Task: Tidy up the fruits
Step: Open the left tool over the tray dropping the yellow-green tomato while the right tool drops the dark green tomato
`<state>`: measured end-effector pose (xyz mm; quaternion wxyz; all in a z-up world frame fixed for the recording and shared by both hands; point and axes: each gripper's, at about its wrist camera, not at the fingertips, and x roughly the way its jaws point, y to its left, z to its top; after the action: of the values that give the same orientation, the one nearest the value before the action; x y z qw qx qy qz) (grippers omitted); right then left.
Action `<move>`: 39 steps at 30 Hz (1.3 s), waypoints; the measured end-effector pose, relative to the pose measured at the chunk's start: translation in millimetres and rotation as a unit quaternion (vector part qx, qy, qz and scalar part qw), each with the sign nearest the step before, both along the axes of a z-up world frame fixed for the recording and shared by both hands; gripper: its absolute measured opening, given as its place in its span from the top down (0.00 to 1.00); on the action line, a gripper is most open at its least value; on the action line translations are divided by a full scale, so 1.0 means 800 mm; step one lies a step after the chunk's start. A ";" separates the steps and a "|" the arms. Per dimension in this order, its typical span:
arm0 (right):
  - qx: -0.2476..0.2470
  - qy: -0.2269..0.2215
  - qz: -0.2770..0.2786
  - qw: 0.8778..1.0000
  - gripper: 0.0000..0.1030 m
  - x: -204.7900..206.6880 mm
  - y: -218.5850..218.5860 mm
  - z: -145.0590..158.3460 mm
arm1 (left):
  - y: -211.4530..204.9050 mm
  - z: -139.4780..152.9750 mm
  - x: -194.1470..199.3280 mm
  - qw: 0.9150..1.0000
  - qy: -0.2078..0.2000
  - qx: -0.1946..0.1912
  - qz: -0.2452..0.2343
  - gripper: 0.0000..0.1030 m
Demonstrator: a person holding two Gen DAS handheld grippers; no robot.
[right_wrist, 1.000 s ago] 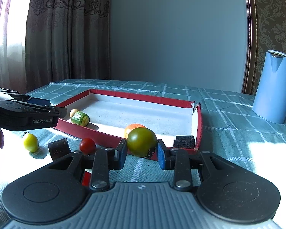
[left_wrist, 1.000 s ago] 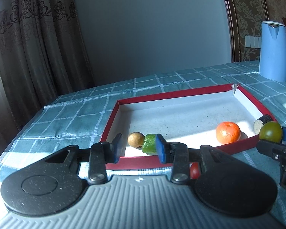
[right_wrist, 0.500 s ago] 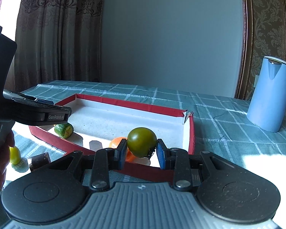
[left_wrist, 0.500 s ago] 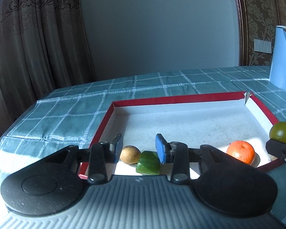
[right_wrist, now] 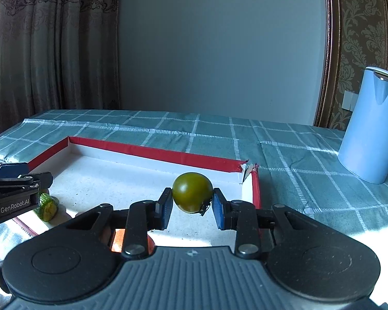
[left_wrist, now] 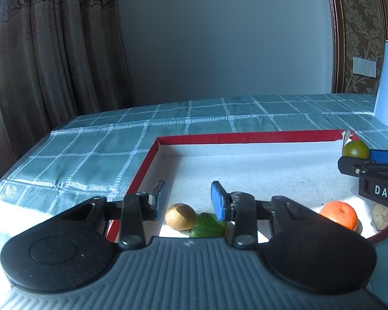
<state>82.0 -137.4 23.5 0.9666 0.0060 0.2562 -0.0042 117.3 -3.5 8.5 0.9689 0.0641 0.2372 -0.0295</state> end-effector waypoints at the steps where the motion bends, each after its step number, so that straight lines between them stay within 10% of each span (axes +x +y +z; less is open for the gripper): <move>1: 0.003 0.004 -0.004 1.000 0.69 0.007 0.000 -0.002 | -0.001 0.000 0.002 1.000 0.000 -0.001 0.003 0.66; 17: -0.003 0.064 -0.017 0.998 0.69 0.040 -0.002 -0.031 | -0.033 -0.012 0.023 0.999 0.021 0.035 -0.017 0.57; 22: -0.009 0.063 -0.018 0.998 0.68 0.039 0.000 -0.030 | -0.030 -0.007 0.017 0.999 0.004 0.031 -0.013 0.25; 26: 0.004 0.047 -0.024 0.999 0.30 0.033 -0.004 -0.027 | -0.027 -0.001 0.003 0.999 -0.028 0.031 -0.011 0.20; 39: 0.009 -0.038 -0.059 0.997 0.19 -0.020 -0.017 -0.003 | -0.029 -0.011 -0.029 0.996 -0.066 0.065 -0.013 0.08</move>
<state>66.0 -151.0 21.1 0.9735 0.0302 0.2190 -0.0590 94.1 -26.7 -0.2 0.9758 0.1321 0.1730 -0.0221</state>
